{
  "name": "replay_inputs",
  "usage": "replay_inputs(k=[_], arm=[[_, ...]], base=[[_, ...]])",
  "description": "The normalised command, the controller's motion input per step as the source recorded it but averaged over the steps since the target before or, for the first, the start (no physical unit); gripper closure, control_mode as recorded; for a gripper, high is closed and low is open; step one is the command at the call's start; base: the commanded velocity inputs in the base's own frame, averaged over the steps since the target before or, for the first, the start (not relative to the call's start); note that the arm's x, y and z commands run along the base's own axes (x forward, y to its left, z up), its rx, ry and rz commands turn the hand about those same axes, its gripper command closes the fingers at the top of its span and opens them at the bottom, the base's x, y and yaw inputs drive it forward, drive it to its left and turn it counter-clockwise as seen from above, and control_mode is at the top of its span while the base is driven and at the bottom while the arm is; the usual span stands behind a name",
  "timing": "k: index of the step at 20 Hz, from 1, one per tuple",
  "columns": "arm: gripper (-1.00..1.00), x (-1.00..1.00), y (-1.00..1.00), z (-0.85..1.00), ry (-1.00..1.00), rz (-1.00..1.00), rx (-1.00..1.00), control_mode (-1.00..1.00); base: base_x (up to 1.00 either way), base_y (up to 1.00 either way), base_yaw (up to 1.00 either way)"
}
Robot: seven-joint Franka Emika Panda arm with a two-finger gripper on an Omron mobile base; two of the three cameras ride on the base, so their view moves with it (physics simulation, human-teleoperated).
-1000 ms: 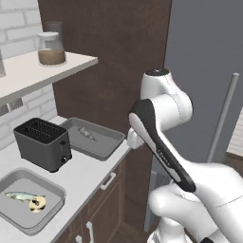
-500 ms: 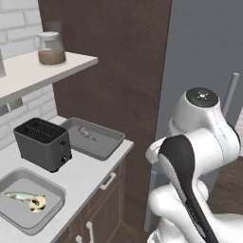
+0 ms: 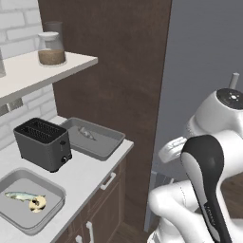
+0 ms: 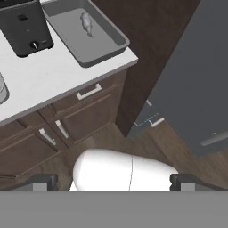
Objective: Place one mushroom and one fish in each tupperware on the nearby counter, to pack two identical lunches.
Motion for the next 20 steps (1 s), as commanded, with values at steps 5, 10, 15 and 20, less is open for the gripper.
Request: replay_inputs(k=[5,10,15,20], arm=[[-1.0,-0.1,0.0,0.0,0.0,0.0,0.0,1.0],[-1.0,0.0,0.0,0.0,0.0,0.0,0.0,1.0],[-1.0,0.0,0.0,0.0,0.0,0.0,0.0,1.0],[-1.0,0.0,0.0,0.0,0.0,0.0,0.0,1.0]], base=[[-0.01,0.0,0.0],[-0.2,-0.03,-0.04],[-0.33,-0.44,-0.34],[-0.1,-0.38,-0.59]])
